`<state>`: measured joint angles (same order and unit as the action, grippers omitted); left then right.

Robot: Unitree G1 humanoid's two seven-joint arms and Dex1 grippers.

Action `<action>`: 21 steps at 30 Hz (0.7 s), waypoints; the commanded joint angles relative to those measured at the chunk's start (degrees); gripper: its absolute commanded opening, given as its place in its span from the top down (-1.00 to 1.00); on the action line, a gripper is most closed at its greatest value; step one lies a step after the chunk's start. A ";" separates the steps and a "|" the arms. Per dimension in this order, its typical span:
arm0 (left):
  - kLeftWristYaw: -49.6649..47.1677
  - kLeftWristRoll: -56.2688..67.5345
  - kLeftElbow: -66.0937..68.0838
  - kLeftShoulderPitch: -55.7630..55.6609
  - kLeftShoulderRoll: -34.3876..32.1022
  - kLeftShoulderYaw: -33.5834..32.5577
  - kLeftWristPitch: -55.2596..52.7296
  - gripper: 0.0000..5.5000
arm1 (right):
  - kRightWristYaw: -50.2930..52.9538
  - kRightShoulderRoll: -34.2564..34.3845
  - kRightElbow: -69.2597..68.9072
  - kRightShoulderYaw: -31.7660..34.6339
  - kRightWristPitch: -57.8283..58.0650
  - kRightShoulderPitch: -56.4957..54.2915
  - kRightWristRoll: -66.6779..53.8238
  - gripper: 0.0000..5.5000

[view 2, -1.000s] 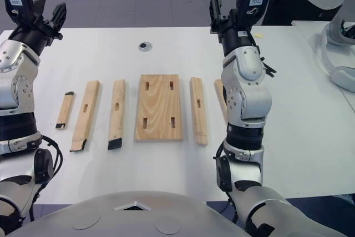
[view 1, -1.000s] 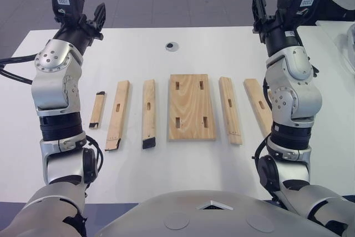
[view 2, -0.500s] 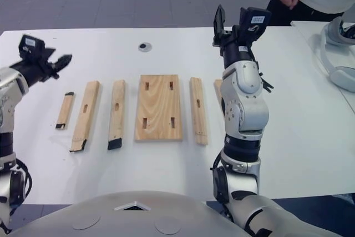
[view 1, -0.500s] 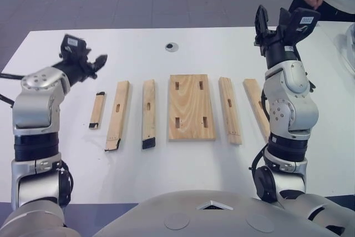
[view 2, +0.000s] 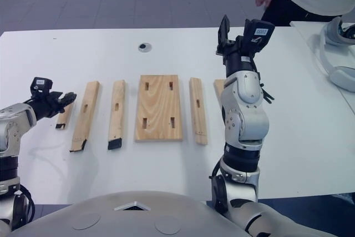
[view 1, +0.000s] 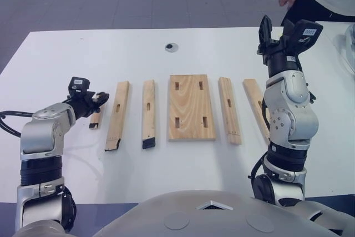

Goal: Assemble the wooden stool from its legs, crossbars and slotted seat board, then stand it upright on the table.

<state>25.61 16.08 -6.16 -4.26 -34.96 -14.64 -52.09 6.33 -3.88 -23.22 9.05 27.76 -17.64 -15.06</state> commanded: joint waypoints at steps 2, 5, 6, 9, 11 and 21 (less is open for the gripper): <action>-0.83 -1.41 0.67 2.02 -0.21 0.49 1.12 0.02 | -0.27 -0.41 0.31 0.46 0.57 -1.43 0.05 -0.09; -1.10 -1.45 1.04 3.29 0.60 0.43 1.03 0.02 | -0.27 -0.51 0.37 0.52 0.51 -1.76 0.00 -0.09; -1.15 -1.40 1.62 3.61 0.90 0.52 0.98 0.02 | -0.17 -0.52 0.30 0.60 0.49 -1.83 0.00 -0.09; -1.65 -1.62 3.85 5.47 1.60 0.81 1.12 0.02 | -0.15 -0.54 0.71 0.64 0.28 -2.36 0.00 -0.09; -2.36 -1.84 5.18 6.55 2.04 0.68 1.18 0.02 | -0.10 -0.51 1.04 0.77 0.14 -2.75 0.01 -0.09; -2.38 -1.19 6.02 6.61 3.45 1.28 2.80 0.50 | 0.35 -0.16 1.26 1.76 0.36 -3.01 -0.28 -0.09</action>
<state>23.53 15.16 -2.11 1.01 -32.85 -14.82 -48.00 6.54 -3.99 -22.47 10.53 27.74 -19.55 -15.46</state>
